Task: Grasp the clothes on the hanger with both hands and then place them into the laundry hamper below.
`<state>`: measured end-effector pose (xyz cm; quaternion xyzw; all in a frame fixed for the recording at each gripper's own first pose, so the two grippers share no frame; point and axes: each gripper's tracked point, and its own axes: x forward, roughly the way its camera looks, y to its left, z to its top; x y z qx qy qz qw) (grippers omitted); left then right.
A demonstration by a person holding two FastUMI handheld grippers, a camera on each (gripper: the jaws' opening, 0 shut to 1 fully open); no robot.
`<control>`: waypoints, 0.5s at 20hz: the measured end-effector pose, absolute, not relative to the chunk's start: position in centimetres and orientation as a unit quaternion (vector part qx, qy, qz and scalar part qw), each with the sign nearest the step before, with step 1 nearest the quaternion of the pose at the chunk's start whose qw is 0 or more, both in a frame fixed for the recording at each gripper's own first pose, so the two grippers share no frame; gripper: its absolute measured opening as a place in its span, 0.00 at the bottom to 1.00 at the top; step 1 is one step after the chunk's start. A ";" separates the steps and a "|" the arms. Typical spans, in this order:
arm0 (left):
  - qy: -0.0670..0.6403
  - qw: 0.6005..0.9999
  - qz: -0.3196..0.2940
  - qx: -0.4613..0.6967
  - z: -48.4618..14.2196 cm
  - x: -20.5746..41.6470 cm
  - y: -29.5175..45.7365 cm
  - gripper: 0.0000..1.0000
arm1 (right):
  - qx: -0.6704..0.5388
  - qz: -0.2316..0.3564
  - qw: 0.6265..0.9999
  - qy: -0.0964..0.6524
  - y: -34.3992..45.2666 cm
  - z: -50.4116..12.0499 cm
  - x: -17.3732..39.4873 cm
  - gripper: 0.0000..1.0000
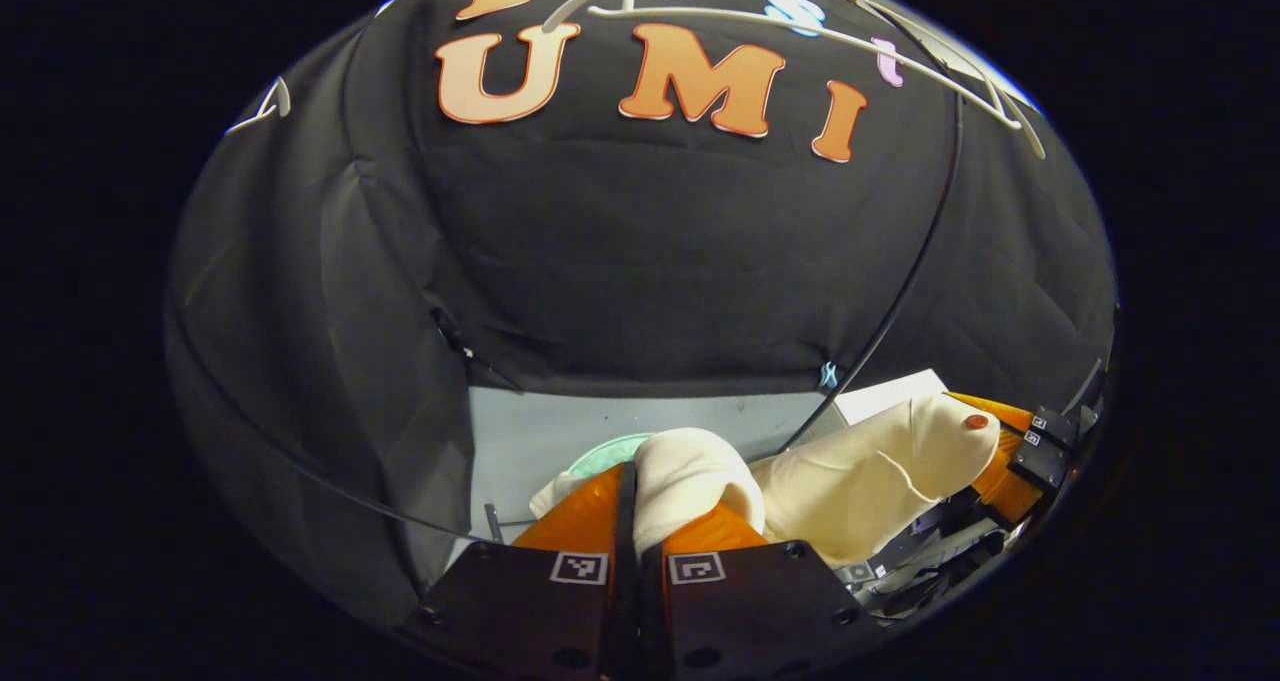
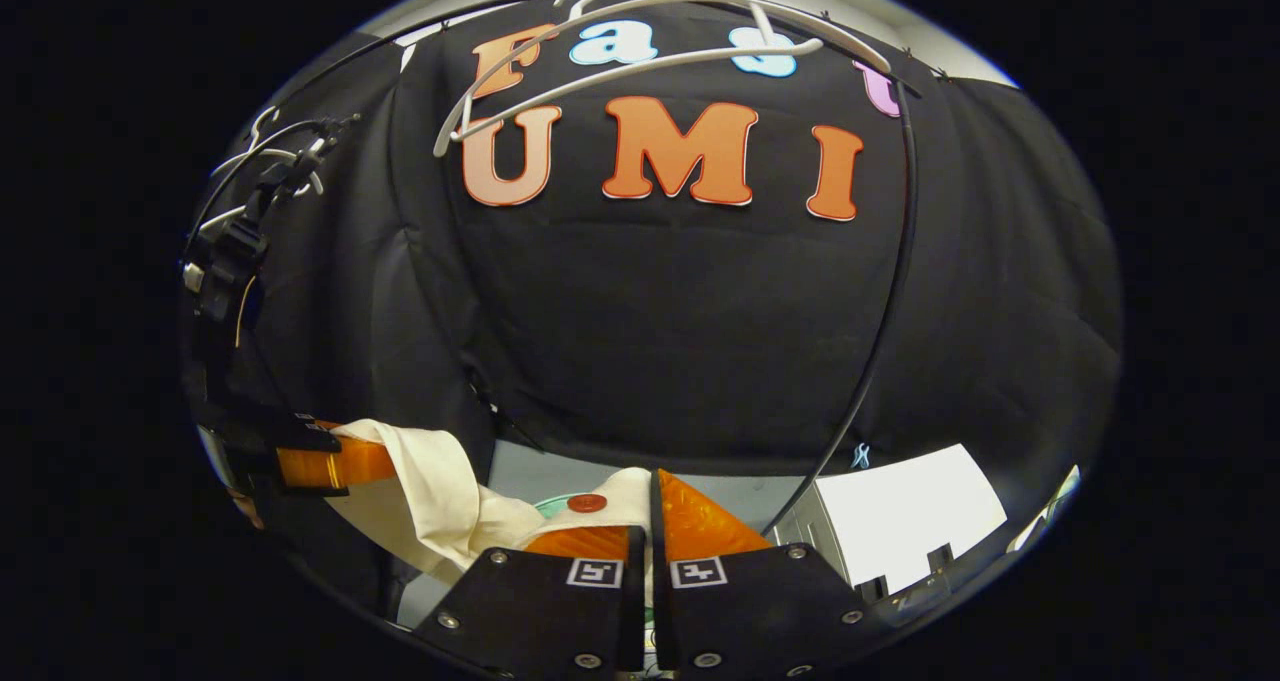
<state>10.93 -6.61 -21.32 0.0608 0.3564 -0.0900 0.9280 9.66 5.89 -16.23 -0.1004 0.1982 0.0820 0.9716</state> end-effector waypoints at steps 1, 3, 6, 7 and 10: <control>0.365 0.925 -0.083 0.065 -21.9 11.0 -6.2 0.08 | -0.107 0.084 0.969 0.205 6.0 -16.8 9.8 0.03; 0.383 0.918 -0.077 0.067 -23.0 10.9 -5.7 0.09 | -0.118 0.090 0.965 0.217 6.4 -17.7 9.9 0.05; 0.404 0.909 -0.075 0.072 -24.8 10.0 -5.6 0.08 | -0.133 0.096 0.955 0.248 6.4 -20.0 9.9 0.05; 0.412 0.905 -0.073 0.073 -25.3 10.0 -5.4 0.09 | -0.134 0.100 0.949 0.266 6.5 -20.9 9.5 0.06; 0.445 0.890 -0.071 0.063 -27.0 9.0 -5.2 0.19 | -0.124 0.112 0.935 0.314 7.0 -23.7 8.6 0.08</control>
